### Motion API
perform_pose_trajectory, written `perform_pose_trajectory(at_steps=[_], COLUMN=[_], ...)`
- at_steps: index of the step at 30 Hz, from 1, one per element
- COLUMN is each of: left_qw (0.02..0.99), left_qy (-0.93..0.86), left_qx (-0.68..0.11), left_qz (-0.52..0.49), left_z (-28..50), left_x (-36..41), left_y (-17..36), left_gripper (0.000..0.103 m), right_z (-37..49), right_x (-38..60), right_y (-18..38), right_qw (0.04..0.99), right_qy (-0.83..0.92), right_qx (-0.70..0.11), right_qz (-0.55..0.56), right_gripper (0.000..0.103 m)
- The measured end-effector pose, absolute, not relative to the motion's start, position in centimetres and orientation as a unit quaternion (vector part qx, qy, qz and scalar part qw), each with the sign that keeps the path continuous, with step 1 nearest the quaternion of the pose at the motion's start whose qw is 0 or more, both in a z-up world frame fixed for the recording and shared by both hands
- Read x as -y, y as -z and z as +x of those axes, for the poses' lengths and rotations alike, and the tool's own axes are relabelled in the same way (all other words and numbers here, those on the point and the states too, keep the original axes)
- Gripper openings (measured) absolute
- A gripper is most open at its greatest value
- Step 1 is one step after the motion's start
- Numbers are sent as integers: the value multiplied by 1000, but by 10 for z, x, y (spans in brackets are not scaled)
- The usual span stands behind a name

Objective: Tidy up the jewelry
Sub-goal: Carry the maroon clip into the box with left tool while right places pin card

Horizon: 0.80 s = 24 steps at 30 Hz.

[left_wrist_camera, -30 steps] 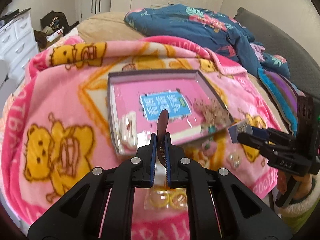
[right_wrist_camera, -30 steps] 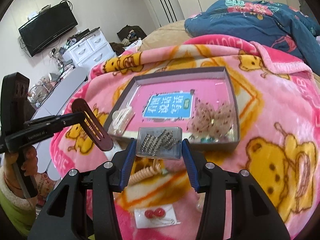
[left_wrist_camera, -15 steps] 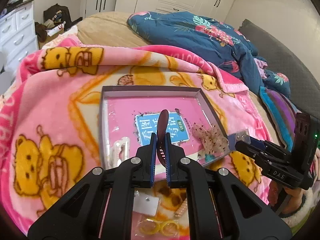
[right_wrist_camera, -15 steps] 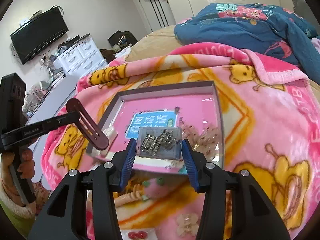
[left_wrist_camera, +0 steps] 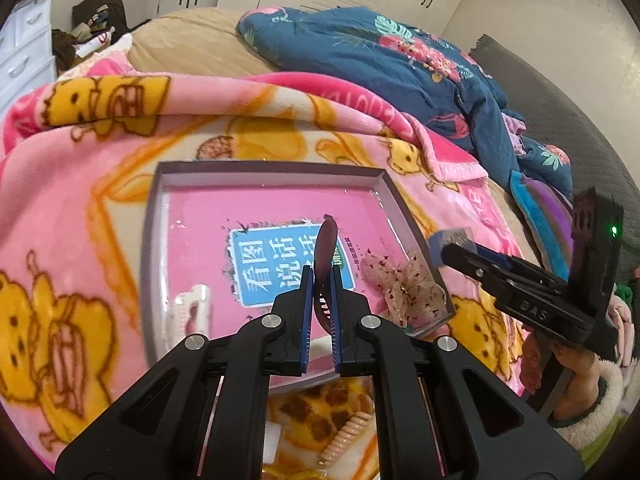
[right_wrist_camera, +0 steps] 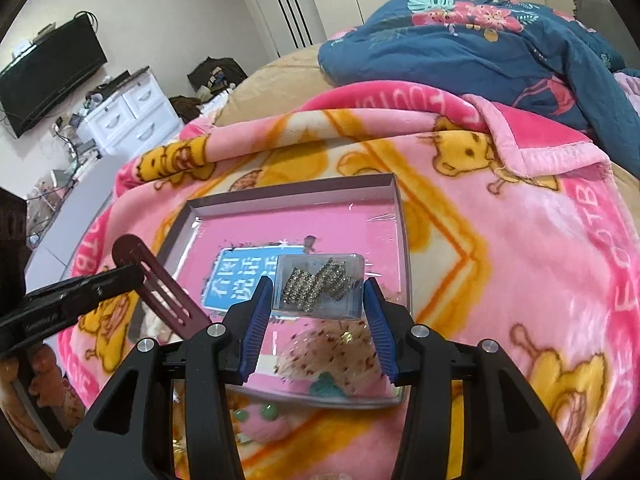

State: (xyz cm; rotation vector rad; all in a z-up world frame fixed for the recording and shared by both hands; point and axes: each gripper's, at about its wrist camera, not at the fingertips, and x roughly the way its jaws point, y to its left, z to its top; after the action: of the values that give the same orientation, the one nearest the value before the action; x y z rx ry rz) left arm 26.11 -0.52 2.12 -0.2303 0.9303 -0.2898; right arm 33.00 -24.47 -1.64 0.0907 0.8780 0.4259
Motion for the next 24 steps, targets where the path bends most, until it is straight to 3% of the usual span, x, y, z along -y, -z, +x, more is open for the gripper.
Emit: perform_pose_trajectory(at_steps=[17,19,22,24], left_qw=[860,861,863,865], left_qy=[126,119,114,110], left_qx=[-482,-483,-480,-478], left_qz=[-110,-106,-109,-107], left_z=[271,270,268,267], left_x=[-1,-3,-8,-10], left_y=[18,19,18,16], left_gripper=[3,3,3,9], right_z=[361,360,354,347], right_x=[222,223,229,234], right_y=[48,49,49,45], right_qw=[868,869,869,873], right_qy=[-189,-182,-183,-180], right_qx=[-459,-459,-457,-451], right_qz=[32,31,45,45], right_gripper=[46,57,61,61])
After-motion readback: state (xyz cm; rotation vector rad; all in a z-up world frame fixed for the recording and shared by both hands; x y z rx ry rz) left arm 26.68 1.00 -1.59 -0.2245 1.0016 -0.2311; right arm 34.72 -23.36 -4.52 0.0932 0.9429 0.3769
